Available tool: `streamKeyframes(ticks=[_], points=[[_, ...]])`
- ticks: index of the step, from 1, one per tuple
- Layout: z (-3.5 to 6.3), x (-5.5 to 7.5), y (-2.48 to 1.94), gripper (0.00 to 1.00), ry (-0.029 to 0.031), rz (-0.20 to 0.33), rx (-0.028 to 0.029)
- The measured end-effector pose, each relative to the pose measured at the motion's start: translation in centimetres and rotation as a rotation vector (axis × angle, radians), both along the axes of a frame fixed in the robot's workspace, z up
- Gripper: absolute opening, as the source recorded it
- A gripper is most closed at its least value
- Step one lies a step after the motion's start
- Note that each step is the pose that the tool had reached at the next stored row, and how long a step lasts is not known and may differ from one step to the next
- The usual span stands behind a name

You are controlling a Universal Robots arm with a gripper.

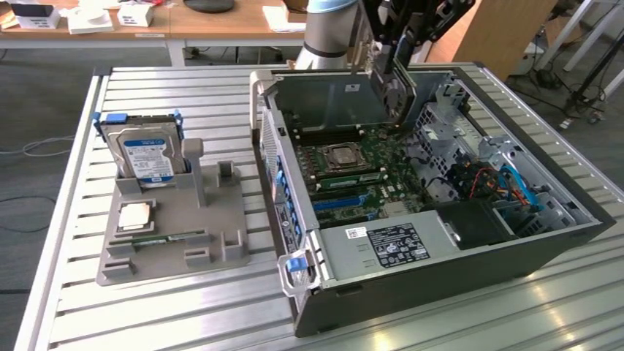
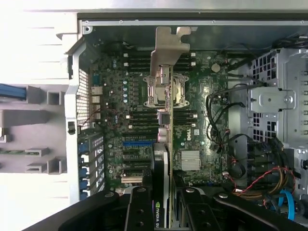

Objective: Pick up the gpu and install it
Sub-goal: 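Insert the gpu into the slot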

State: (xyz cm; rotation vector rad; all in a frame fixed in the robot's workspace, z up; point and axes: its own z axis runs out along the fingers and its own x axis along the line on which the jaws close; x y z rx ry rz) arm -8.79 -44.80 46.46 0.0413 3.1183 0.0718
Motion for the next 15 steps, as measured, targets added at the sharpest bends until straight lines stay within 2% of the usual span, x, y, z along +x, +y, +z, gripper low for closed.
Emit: streamKeyframes(ticks=[15], points=[[-0.15,0.00,0.00,0.27,0.0000,0.273,0.0001]])
